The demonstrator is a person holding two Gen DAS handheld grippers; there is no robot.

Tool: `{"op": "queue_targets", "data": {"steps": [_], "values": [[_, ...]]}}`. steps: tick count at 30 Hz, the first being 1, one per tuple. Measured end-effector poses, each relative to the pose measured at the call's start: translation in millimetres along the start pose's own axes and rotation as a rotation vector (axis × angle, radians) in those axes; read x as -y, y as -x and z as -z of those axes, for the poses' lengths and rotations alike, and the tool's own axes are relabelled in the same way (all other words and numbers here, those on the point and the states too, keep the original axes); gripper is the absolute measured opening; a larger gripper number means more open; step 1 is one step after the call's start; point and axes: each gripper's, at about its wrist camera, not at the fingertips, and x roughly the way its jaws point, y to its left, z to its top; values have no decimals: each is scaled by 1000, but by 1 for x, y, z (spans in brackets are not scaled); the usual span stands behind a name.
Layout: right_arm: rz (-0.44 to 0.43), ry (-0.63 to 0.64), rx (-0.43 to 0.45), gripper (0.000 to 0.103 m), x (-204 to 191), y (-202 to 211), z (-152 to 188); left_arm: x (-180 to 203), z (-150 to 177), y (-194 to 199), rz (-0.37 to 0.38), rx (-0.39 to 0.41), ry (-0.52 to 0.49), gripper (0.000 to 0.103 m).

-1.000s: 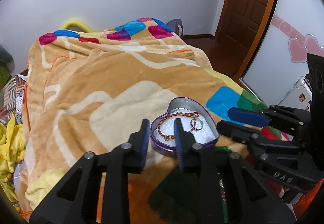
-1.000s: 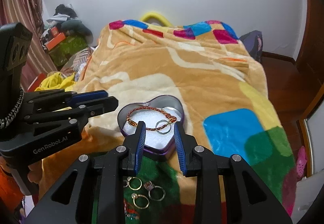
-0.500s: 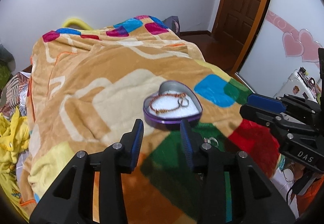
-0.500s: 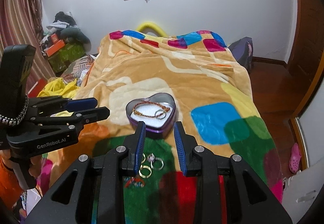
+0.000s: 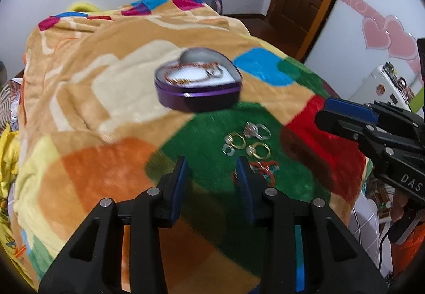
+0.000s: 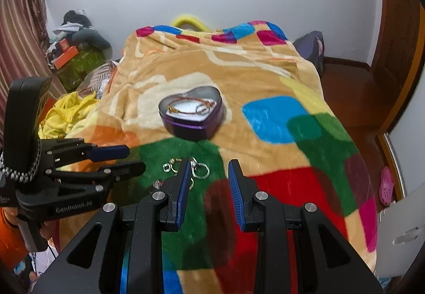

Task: Organize jewelry
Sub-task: 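Move both open grippers back to the jewelry on the blanket, then grasp a small silver charm with the left gripper while the right grasps a stone ring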

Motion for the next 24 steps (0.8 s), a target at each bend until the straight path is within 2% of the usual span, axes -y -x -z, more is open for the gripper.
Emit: {"op": "queue_targets", "data": {"steps": [2, 6, 13, 24], "values": [[3, -3, -9, 26, 1, -1, 4, 4, 3, -4, 9, -8, -6, 36], [2, -8, -25, 26, 2, -4, 9, 10, 7, -11, 30, -22, -19, 20], [-2, -13, -53, 26, 4, -12, 15, 17, 8, -18, 69, -30, -28, 9], [-13, -10, -78, 26, 2, -26, 14, 7, 2, 1, 55, 39, -17, 9]]}}
